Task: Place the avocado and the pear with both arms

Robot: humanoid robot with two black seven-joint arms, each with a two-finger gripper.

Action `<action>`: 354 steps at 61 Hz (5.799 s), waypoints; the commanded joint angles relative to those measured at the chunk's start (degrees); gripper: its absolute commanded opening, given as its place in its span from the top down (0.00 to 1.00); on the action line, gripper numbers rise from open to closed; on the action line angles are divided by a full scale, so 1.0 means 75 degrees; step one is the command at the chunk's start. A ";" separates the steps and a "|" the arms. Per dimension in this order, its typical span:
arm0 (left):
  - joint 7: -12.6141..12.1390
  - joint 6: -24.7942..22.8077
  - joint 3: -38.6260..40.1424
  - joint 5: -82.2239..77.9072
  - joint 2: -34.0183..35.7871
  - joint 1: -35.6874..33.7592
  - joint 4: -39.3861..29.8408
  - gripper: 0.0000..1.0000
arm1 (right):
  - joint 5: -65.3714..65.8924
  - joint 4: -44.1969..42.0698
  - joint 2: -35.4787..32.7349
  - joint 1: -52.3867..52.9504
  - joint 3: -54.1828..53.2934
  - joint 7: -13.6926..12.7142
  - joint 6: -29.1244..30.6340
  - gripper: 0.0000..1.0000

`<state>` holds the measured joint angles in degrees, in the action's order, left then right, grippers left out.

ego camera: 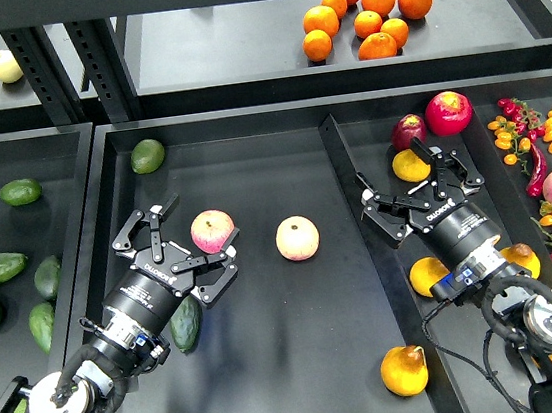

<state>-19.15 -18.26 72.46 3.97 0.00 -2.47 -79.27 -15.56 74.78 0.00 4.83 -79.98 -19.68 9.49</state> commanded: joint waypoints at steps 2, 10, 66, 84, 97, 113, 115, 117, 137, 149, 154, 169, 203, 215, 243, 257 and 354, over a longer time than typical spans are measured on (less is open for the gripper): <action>-0.0118 -0.0026 -0.0005 0.0021 0.0000 0.0001 -0.0001 0.01 | 0.0000 0.0002 0.0000 -0.0011 0.0000 -0.0001 0.0000 0.00; -0.0071 -0.0342 -0.0052 0.0021 0.0000 0.0001 -0.0001 0.01 | 0.0000 0.0002 0.0000 -0.0012 0.0012 -0.0001 0.0000 0.00; -0.0141 -0.1298 -0.0016 0.0455 0.0000 -0.0092 0.0140 0.01 | 0.0000 0.0002 0.0000 -0.0105 0.0082 -0.0013 0.0000 0.00; -0.0200 -0.1298 -0.0028 0.0385 0.0000 -0.0174 0.0163 0.01 | 0.0000 0.0002 0.0000 -0.0105 0.0106 -0.0013 0.0000 0.00; -0.1179 -0.1280 -0.0063 0.0185 0.0714 -0.0690 0.0269 0.01 | -0.0012 0.0002 0.0000 -0.0105 0.0117 -0.0013 0.0000 0.00; -0.1179 -0.1256 -0.1363 0.0162 0.3033 -0.2165 0.0491 0.01 | 0.0000 0.0002 0.0000 -0.0094 0.0024 -0.0001 -0.0012 0.00; -0.1179 -0.1268 -0.1620 0.0150 0.3350 -0.2411 0.0515 0.01 | 0.0000 0.0002 0.0000 -0.0094 0.0012 -0.0001 -0.0035 0.00; -0.1179 -0.1280 -0.1831 0.0150 0.3549 -0.2610 0.0515 0.01 | 0.0000 0.0002 0.0000 -0.0082 0.0000 -0.0001 -0.0058 0.00; -0.1179 -0.1298 -0.5230 -0.0131 0.5215 -0.5576 0.0937 0.00 | 0.0000 0.0002 0.0000 0.0035 -0.0187 0.0081 -0.0234 0.00; -0.1179 -0.1298 -0.7481 -0.1080 0.5379 -0.7428 0.1042 0.01 | 0.0012 0.0002 0.0000 0.0070 -0.0340 0.0081 -0.0434 0.00; -0.1179 -0.1298 -0.8393 -0.1349 0.5379 -0.8129 0.1089 0.01 | 0.0023 0.0002 0.0000 0.0141 -0.0351 0.0081 -0.0527 0.00; -0.1179 -0.1298 -1.0656 -0.1830 0.5215 -1.0006 0.1358 0.01 | 0.0058 -0.0010 0.0000 0.0457 -0.0504 0.0081 -0.0867 0.00; -0.1179 -0.1298 -1.2543 -0.3635 0.3599 -1.0416 0.2764 0.01 | 0.0105 -0.0057 0.0000 0.0891 -0.0515 0.0081 -0.1102 0.00; -0.1179 -0.1298 -1.3071 -0.3729 0.2919 -1.0370 0.3256 0.01 | 0.0105 -0.0057 0.0000 0.0891 -0.0515 0.0081 -0.1102 0.00; -0.1179 -0.1298 -1.3329 -0.3717 0.1747 -0.9726 0.4405 0.01 | 0.0094 -0.0057 0.0000 0.0867 -0.0515 0.0081 -0.1066 0.00; -0.1179 -0.1298 -1.3317 -0.3717 0.1418 -0.9386 0.4944 0.01 | 0.0094 -0.0057 0.0000 0.0879 -0.0527 0.0081 -0.1078 0.00; -0.1179 -0.1298 -1.3306 -0.4397 0.0000 -0.8155 0.7159 0.01 | 0.0082 -0.0010 0.0000 0.0774 -0.0679 0.0081 -0.0984 0.00</action>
<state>-28.00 -28.00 -27.37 -28.97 0.23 -63.85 -25.70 -14.94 74.71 0.00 10.66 -85.07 -19.07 2.09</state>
